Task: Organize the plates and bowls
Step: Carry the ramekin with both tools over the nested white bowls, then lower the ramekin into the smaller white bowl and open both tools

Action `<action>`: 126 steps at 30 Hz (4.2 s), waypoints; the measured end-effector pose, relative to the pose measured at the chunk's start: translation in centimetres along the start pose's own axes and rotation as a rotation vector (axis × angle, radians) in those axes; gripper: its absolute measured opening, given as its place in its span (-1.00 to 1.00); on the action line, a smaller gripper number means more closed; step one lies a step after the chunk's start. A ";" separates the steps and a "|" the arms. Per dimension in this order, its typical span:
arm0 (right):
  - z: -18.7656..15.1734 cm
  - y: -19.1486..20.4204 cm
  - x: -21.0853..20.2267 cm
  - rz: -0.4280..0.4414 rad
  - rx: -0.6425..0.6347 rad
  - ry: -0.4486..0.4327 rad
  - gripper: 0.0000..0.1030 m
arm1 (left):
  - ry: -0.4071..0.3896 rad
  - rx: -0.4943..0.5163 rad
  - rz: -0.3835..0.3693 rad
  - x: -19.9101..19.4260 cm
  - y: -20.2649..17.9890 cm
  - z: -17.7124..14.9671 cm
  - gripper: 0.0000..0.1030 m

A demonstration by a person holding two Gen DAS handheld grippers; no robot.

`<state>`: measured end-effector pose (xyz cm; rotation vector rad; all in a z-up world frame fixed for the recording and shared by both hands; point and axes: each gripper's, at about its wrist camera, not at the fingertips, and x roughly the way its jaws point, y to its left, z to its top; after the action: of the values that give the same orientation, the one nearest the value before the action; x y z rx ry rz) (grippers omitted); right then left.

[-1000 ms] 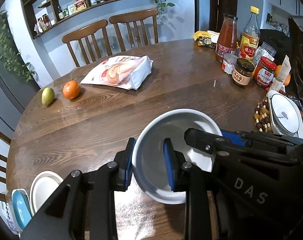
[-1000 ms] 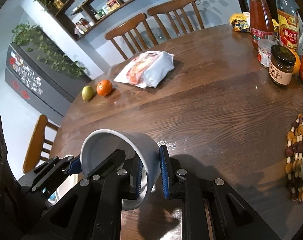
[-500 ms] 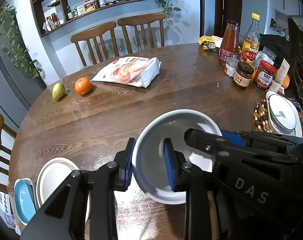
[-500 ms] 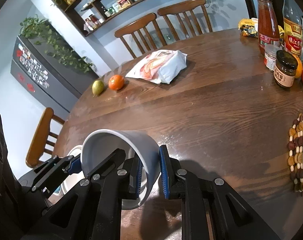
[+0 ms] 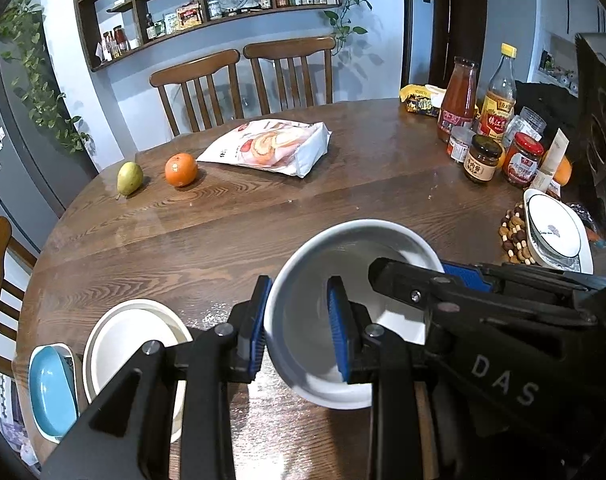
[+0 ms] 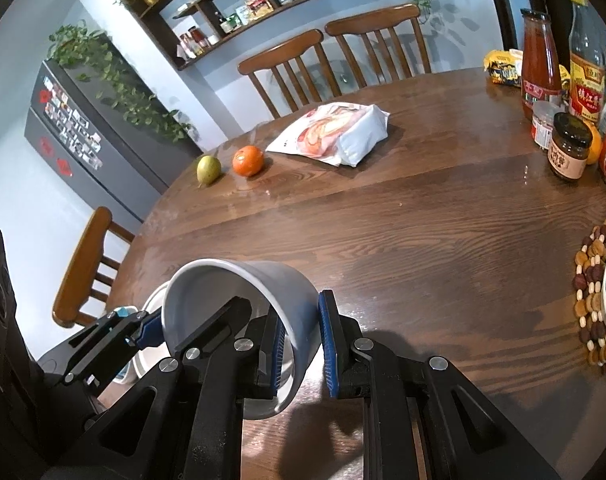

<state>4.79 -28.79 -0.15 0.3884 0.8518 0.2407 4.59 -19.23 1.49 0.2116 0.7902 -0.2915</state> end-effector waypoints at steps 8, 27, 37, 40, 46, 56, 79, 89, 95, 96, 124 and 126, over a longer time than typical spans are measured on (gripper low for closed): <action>-0.4 2.1 -0.2 -0.018 0.003 -0.018 -0.64 | -0.013 0.009 -0.019 -1.2 2.0 -0.4 -0.52; -1.4 8.9 1.2 -0.031 -0.060 0.005 -0.64 | -0.025 -0.041 -0.008 -3.2 7.9 -2.1 -0.53; -2.1 12.7 3.2 0.003 -0.115 0.041 -0.64 | -0.015 -0.094 0.039 -3.8 11.7 -3.4 -0.53; -2.3 13.7 3.8 0.012 -0.128 0.053 -0.63 | -0.011 -0.108 0.051 -3.8 12.6 -3.7 -0.53; -2.4 14.8 5.3 0.022 -0.146 0.083 -0.64 | 0.007 -0.132 0.060 -3.4 14.1 -4.3 -0.53; -2.5 14.8 7.5 0.010 -0.136 0.127 -0.64 | 0.050 -0.145 0.045 -1.4 15.0 -4.7 -0.53; -2.9 13.2 12.3 -0.005 -0.090 0.244 -0.63 | 0.175 -0.174 0.021 3.2 16.1 -5.4 -0.54; -2.9 14.2 12.5 -0.041 -0.141 0.245 -0.63 | 0.183 -0.187 0.016 3.4 16.4 -5.7 -0.53; -2.8 14.3 12.4 -0.039 -0.137 0.238 -0.63 | 0.176 -0.196 0.018 3.2 16.5 -5.7 -0.48; -2.8 14.3 12.3 -0.037 -0.139 0.233 -0.63 | 0.170 -0.197 0.017 3.0 16.6 -5.7 -0.48; -2.1 13.2 6.4 -0.060 -0.107 0.074 -0.19 | 0.071 -0.261 0.099 -2.0 18.3 -5.8 0.49; -2.1 13.1 6.1 -0.066 -0.103 0.074 -0.18 | 0.070 -0.271 0.102 -2.2 18.4 -6.0 0.51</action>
<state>6.36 -14.26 -0.02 0.2555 0.9191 0.2377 5.28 0.17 0.43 0.0070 0.8763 -0.0790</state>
